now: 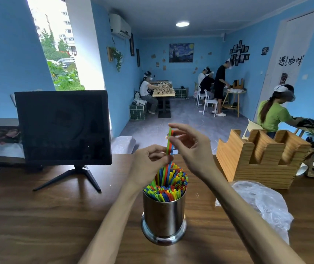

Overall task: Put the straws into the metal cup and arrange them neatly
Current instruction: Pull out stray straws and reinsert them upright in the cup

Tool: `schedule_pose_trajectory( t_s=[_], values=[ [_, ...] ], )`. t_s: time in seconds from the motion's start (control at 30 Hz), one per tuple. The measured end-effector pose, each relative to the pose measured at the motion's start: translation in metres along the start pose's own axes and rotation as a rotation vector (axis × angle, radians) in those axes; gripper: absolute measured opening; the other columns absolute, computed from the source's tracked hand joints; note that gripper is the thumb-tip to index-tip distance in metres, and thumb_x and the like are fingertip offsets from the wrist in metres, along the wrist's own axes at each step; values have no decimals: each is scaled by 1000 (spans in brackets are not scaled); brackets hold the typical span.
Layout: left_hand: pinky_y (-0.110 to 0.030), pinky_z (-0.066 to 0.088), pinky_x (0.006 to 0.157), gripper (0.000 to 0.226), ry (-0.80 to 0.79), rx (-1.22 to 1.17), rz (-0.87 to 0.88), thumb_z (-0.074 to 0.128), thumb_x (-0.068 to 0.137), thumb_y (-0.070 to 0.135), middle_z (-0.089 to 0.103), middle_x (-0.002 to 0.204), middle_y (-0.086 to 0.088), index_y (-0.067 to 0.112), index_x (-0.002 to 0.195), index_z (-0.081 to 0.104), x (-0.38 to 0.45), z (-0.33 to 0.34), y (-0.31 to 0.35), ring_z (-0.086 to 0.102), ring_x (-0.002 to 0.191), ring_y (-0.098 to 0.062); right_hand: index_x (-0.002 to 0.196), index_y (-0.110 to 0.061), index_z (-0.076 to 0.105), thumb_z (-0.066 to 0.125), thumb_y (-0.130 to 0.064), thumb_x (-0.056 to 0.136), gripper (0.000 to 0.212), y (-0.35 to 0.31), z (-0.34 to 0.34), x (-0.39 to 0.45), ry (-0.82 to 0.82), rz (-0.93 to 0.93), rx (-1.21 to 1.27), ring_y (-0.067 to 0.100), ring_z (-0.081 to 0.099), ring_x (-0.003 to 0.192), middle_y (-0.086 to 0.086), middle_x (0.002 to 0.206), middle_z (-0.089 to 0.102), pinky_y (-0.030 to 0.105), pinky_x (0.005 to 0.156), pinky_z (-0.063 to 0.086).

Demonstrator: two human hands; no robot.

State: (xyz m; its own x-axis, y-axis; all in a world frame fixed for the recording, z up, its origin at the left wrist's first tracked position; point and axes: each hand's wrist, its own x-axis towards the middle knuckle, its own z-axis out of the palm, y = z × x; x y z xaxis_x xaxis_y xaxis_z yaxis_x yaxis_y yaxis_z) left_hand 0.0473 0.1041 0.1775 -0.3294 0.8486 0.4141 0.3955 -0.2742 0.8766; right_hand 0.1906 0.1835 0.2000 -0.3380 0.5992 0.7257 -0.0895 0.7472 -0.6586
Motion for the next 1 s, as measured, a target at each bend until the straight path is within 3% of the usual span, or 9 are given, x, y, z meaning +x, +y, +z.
schedule_pose_trajectory(
  t_s=[0.1,0.23,0.33,0.5,0.63,0.7,0.8,0.9,1.0],
  values=[
    [-22,55,76,14,-124,183,-49,81,83,11,77,77,1,19,92,74,-5,-8,-17,72,78,-8,113,-33,73,77,-14,89,31,19,6,-13,-100,23,-117,8,70,81,-15,92,73,28,76,57],
    [-29,51,78,7,-151,517,83,80,79,32,71,79,11,32,79,73,-5,-16,-36,64,82,-5,107,-27,79,81,-20,85,23,31,10,-25,-185,37,-220,1,68,82,-18,87,73,15,74,50],
    [-9,42,88,11,-92,441,76,81,81,26,67,95,25,31,90,79,-10,-20,-44,56,97,10,104,-29,80,85,-23,81,24,35,12,-34,-231,44,-275,-3,63,90,-24,87,69,11,77,44],
    [-22,52,93,16,56,151,-31,75,91,21,72,110,19,35,99,75,-21,-21,-63,65,106,2,88,-31,82,87,-27,77,12,44,11,-39,-296,132,-322,-1,56,97,-18,85,68,15,79,42],
    [-12,53,80,27,139,66,-97,70,95,24,68,118,21,34,120,65,-22,-17,-68,67,104,2,94,-29,82,79,-26,86,9,41,5,-33,-397,153,-289,-6,55,101,-19,94,69,8,82,39],
    [-10,51,78,33,129,70,-140,69,96,30,66,122,21,33,128,63,-23,-16,-71,65,104,4,102,-30,80,73,-28,92,12,42,5,-26,-351,182,-229,-6,59,97,-18,97,69,9,78,43],
    [-19,55,88,35,141,56,-190,69,95,36,69,123,15,29,129,66,-23,-16,-77,64,111,-2,112,-30,76,63,-28,99,18,55,10,-15,-242,343,-190,-3,62,94,-17,103,70,12,76,45],
    [-36,56,99,32,146,14,-234,69,95,35,71,121,10,26,126,70,-25,-15,-78,64,116,-9,123,-23,71,61,-36,100,28,68,18,-4,-329,521,-186,9,62,112,-7,119,69,27,91,49],
    [-41,57,98,29,146,-22,-250,70,95,34,72,119,11,29,123,72,-26,-15,-78,65,116,-11,122,-20,69,64,-42,98,33,75,24,2,-442,601,-171,14,62,115,-4,119,68,32,96,49]
  ],
)
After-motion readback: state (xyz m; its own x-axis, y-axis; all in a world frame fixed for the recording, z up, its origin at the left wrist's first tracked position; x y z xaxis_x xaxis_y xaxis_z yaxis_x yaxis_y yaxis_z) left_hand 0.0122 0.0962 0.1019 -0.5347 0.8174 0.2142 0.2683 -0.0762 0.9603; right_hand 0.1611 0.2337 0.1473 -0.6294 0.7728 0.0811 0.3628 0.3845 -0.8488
